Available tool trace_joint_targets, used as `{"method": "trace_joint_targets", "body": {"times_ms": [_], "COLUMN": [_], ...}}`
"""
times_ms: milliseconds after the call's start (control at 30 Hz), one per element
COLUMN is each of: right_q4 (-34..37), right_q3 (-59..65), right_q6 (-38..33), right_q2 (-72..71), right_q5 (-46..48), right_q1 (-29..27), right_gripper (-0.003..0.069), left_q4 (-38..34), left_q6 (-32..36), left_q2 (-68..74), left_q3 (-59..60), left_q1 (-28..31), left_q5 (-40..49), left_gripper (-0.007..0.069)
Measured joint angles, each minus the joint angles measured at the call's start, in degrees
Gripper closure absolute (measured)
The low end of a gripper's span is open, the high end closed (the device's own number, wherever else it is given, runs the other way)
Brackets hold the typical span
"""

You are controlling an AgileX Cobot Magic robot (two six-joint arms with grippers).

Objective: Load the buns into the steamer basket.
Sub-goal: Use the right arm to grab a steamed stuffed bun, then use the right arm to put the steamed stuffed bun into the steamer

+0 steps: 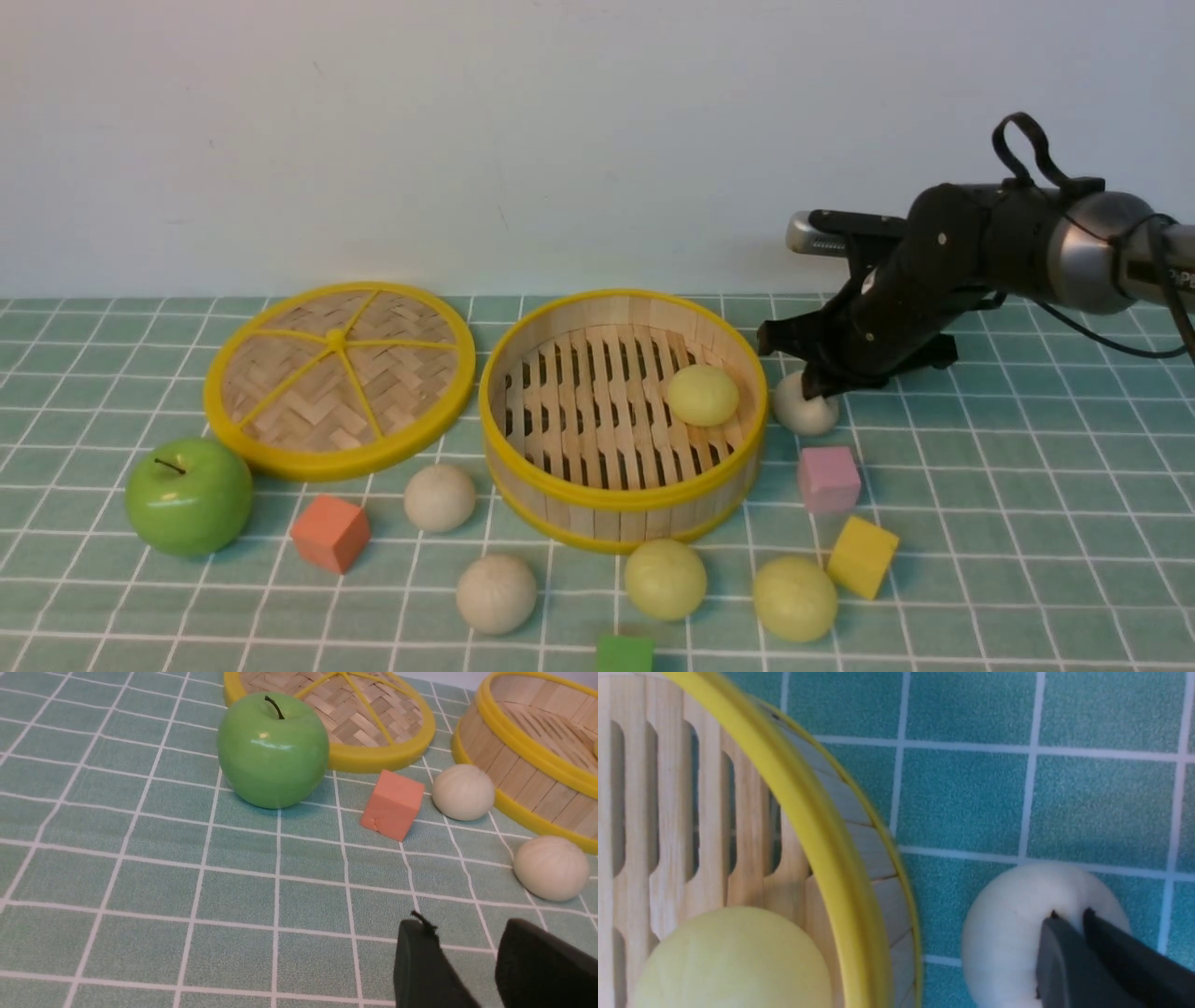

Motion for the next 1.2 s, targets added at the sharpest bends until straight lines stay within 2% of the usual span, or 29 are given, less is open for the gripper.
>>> {"method": "trace_joint_targets", "body": {"times_ms": [367,567,700,800,833,1000,1200], "right_q4": [0.0,0.6,4.9,10.6,10.6,20.7,23.9], "right_q3": [-0.2,-0.4,-0.4,-0.4,-0.4,-0.6,-0.7], "right_q6": [-1.6,-4.2,-8.8,-14.1,-14.4,-22.1,-25.2], "right_q2": [-8.6,-13.3,-13.0,-10.4,-10.2,-3.2,2.0], "right_q5": [2.9,3.3,0.9,-5.4,-5.8,-14.0,-19.0], "right_q1": [0.1,2.6,6.1,8.4,8.5,9.1,9.1], "right_gripper": [0.0657,0.0657,0.0657,0.0657,0.0657,0.0657,0.0655], "left_q4": [0.0,0.0,0.0,0.0,0.0,0.1,0.1], "left_q6": [0.0,0.0,0.0,0.0,0.0,0.0,0.0], "left_q2": [0.0,0.0,0.0,0.0,0.0,0.0,0.0], "left_q3": [0.0,0.0,0.0,0.0,0.0,0.0,0.0], "left_q1": [0.0,0.0,0.0,0.0,0.0,0.0,0.0], "left_q5": [0.0,0.0,0.0,0.0,0.0,0.0,0.0], "left_gripper": [0.0386,0.0386,0.0386,0.0386,0.0386,0.0386,0.0386]}}
